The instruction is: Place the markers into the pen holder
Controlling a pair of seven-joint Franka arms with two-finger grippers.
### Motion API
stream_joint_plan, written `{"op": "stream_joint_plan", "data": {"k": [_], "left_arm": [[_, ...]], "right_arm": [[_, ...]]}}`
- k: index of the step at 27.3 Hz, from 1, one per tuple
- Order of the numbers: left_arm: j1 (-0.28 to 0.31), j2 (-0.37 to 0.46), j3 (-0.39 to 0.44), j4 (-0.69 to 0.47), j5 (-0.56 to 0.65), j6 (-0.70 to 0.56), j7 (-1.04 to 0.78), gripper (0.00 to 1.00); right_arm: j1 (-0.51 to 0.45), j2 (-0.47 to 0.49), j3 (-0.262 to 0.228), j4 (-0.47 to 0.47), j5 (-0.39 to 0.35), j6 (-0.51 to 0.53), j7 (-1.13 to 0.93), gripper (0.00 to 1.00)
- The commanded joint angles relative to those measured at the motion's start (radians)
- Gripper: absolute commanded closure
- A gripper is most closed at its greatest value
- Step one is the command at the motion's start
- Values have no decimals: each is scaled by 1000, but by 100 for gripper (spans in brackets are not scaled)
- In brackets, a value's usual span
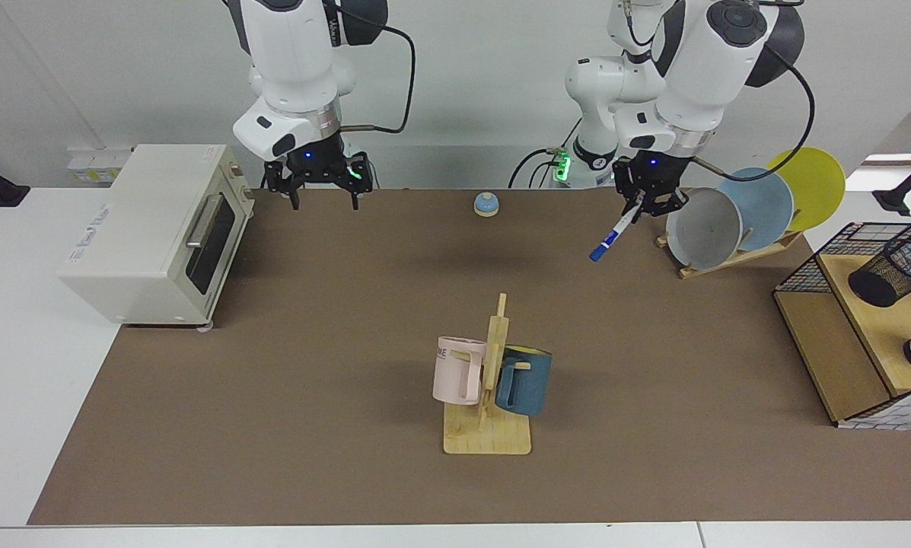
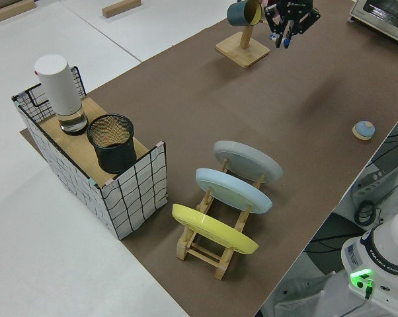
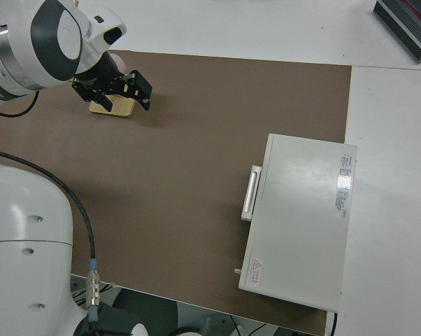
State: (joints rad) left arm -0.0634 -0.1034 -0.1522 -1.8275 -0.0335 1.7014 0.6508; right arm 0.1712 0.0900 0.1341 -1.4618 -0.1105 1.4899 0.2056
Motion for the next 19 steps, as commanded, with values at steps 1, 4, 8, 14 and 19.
{"op": "stream_joint_plan", "data": {"k": [1, 4, 8, 14, 19], "left_arm": [[45, -13, -7, -22, 67, 27, 1, 100], [73, -10, -7, -19, 148, 24, 12, 100], [82, -12, -6, -16, 260, 12, 53, 100], [131, -12, 2, -15, 378, 9, 182, 100], [169, -13, 2, -13, 504, 17, 325, 100]], "right_arm": [[-27, -35, 10, -22, -77, -22, -137, 0], [-61, -52, 12, -35, -67, -28, -138, 0], [-72, -105, 13, -123, -49, 9, -121, 0], [-102, -133, 12, -173, -2, 66, -117, 0], [-108, -128, 12, -166, 11, 95, -83, 0]]}}
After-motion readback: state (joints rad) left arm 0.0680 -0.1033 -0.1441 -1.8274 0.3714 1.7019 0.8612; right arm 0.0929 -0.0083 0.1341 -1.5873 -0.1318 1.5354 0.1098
